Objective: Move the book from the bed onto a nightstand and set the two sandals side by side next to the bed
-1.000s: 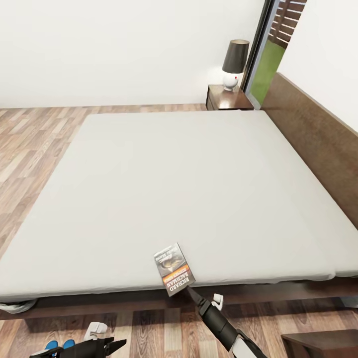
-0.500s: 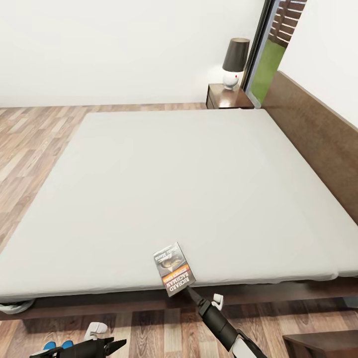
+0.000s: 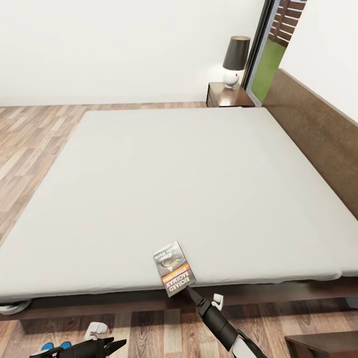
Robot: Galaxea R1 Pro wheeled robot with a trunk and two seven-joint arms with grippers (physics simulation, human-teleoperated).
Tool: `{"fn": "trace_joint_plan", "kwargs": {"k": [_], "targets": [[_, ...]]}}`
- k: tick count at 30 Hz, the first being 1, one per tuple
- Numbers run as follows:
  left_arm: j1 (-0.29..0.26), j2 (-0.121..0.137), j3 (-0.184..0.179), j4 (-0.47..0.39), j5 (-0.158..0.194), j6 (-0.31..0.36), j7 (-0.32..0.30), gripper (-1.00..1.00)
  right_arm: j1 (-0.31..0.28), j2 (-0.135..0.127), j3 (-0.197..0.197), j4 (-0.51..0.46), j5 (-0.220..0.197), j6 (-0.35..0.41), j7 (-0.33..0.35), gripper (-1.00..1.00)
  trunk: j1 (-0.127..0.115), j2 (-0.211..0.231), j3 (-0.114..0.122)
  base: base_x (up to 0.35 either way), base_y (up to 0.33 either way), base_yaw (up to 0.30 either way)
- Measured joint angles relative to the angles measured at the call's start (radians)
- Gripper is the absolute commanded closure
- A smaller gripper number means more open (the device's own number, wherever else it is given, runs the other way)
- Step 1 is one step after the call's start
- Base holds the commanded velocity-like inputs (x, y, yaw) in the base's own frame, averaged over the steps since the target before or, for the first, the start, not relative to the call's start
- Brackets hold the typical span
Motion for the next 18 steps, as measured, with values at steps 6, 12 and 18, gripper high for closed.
{"fn": "trace_joint_plan", "kwargs": {"k": [6, 12, 18], "targets": [[0.000, 0.000, 0.000, 0.000, 0.000, 0.000, 0.000, -1.00, 0.000, 0.000, 0.000, 0.000, 0.000, 0.000, 0.000, -1.00, 0.023, -0.042, -0.019, 0.000, 0.000, 0.000], [0.000, 0.000, 0.000, 0.000, 0.000, 0.000, 0.000, -1.00, 0.000, 0.000, 0.000, 0.000, 0.000, 0.000, 0.000, -1.00, 0.046, -0.084, -0.038, 0.000, 0.000, 0.000], [0.000, 0.000, 0.000, 0.000, 0.000, 0.000, 0.000, -1.00, 0.001, 0.000, 0.000, 0.000, 0.000, 0.000, 0.000, -1.00, 0.069, -0.126, -0.056, 0.000, 0.000, 0.000]]}}
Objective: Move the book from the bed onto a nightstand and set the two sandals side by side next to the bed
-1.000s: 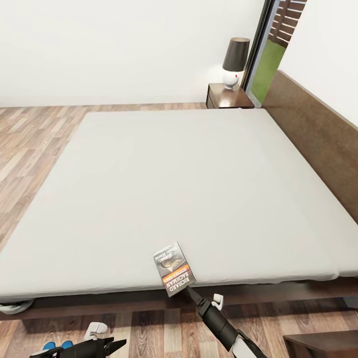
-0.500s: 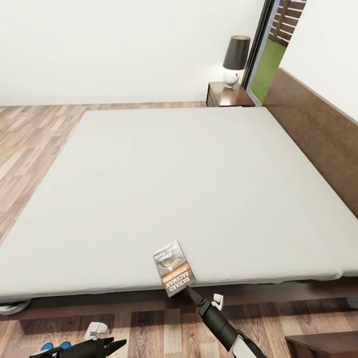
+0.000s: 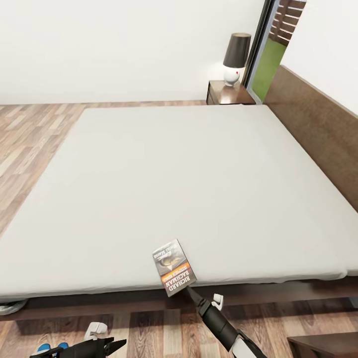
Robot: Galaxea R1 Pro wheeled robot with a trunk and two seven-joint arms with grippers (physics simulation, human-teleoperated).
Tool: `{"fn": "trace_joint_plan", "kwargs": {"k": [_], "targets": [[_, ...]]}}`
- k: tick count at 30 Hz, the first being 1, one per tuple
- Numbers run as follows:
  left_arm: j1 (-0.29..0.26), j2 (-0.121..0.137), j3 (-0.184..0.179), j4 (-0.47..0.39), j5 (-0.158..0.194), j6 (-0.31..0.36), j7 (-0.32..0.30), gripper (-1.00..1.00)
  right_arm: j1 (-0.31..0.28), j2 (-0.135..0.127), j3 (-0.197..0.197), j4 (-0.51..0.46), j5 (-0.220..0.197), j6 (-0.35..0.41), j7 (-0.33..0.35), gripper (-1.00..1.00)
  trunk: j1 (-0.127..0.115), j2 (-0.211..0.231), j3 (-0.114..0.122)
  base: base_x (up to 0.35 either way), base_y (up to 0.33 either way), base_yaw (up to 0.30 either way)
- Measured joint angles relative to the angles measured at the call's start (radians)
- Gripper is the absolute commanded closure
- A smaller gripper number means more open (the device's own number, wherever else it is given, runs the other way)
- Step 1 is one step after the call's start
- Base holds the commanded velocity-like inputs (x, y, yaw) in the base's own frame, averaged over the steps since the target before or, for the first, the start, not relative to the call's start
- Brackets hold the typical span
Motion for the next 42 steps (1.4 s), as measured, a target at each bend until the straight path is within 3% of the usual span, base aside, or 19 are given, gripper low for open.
{"fn": "trace_joint_plan", "kwargs": {"k": [12, 42], "targets": [[0.000, 0.000, 0.000, 0.000, 0.000, 0.001, 0.000, -1.00, 0.000, 0.000, 0.000, 0.000, 0.000, 0.000, 0.000, -1.00, 0.046, -0.084, -0.038, 0.000, 0.000, 0.000], [0.000, 0.000, 0.000, 0.000, 0.000, 0.002, -0.001, -1.00, 0.000, 0.000, 0.000, 0.000, 0.000, 0.000, 0.000, -1.00, 0.046, -0.084, -0.038, 0.000, 0.057, 0.000]]}}
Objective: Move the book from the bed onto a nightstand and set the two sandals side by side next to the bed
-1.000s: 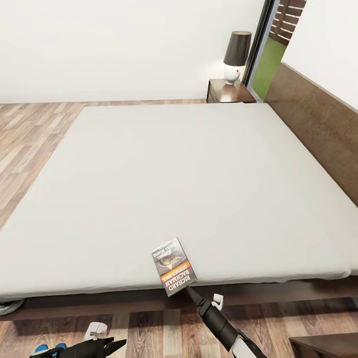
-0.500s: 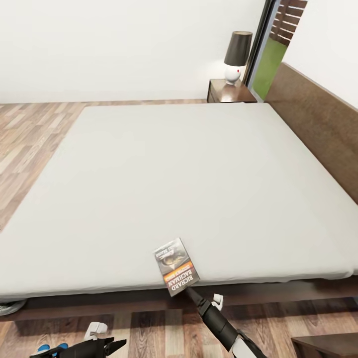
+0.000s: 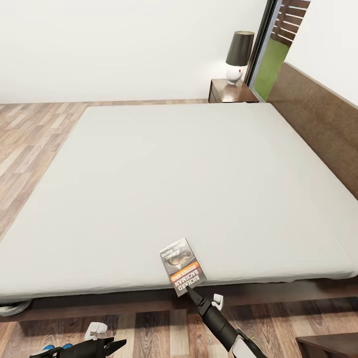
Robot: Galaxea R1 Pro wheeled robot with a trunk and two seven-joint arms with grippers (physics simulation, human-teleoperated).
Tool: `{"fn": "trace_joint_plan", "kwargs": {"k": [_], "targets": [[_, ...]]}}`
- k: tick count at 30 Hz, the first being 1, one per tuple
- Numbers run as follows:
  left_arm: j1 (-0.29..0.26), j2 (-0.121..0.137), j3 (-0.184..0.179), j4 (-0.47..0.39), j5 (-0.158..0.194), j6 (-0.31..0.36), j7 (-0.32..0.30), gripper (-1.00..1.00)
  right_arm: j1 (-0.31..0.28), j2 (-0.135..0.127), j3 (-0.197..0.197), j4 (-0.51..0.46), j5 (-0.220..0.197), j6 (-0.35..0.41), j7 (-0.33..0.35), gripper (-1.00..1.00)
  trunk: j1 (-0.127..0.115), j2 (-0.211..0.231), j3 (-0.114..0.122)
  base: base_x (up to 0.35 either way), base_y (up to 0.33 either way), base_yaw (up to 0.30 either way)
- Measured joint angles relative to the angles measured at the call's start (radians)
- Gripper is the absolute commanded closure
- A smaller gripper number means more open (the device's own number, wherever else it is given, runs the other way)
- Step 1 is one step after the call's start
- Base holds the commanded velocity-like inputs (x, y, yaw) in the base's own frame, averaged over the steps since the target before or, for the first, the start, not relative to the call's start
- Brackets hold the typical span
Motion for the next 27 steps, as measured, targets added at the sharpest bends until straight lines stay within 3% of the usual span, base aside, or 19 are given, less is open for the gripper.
{"fn": "trace_joint_plan", "kwargs": {"k": [27], "targets": [[0.000, 0.000, 0.000, 0.000, 0.000, 0.000, 0.001, -1.00, 0.000, 0.000, 0.000, 0.000, 0.000, 0.000, 0.000, -1.00, 0.000, 0.000, 0.000, 0.000, 0.000, 0.000]]}}
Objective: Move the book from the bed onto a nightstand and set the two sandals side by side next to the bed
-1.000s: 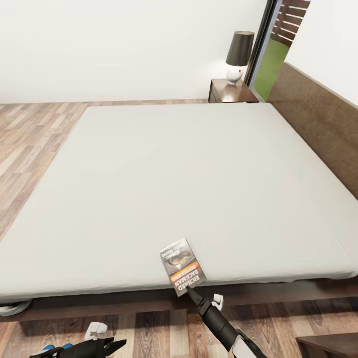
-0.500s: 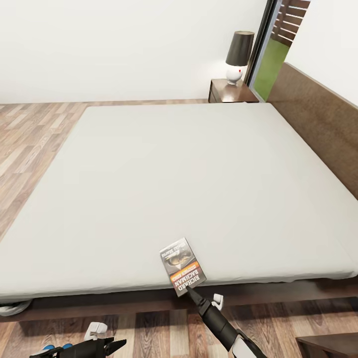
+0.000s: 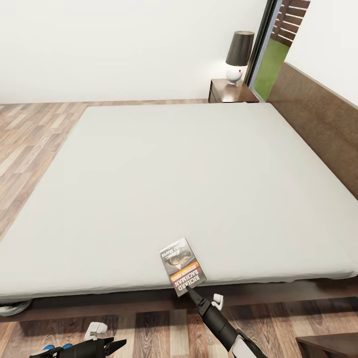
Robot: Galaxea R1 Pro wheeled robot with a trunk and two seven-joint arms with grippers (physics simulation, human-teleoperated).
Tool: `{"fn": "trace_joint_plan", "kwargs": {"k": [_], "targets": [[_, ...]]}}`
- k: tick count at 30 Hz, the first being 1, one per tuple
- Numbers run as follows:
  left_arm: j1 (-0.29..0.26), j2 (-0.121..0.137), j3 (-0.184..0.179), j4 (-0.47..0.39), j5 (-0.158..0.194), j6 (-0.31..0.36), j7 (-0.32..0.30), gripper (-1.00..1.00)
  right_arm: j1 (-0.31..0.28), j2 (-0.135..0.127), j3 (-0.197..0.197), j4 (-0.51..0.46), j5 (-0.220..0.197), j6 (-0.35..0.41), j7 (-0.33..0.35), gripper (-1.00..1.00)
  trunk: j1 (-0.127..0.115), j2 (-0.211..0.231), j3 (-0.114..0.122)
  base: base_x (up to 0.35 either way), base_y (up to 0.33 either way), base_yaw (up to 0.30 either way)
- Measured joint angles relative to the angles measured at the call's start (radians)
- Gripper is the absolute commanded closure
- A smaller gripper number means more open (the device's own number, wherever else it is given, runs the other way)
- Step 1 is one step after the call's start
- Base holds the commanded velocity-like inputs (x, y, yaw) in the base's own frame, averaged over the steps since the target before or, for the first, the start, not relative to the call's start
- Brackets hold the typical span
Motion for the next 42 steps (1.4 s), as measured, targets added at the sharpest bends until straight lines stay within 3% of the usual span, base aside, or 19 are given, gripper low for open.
{"fn": "trace_joint_plan", "kwargs": {"k": [30, 34, 42], "targets": [[0.000, -0.018, 0.000, 0.000, 0.000, 0.000, 0.006, -1.00, -0.001, 0.000, 0.000, -0.001, 0.000, 0.001, 0.000, -1.00, 0.000, 0.000, 0.000, 0.030, 0.000, 0.000], [0.000, -0.018, 0.000, 0.000, 0.000, 0.000, 0.005, -1.00, 0.000, 0.000, 0.000, -0.001, 0.000, 0.001, 0.000, -1.00, 0.015, -0.028, -0.012, 0.000, 0.000, 0.000], [0.000, -0.018, 0.000, 0.000, 0.000, 0.000, 0.005, -1.00, 0.000, 0.000, 0.000, 0.000, 0.000, 0.001, 0.000, -1.00, 0.019, -0.035, -0.016, 0.000, 0.000, 0.000]]}}
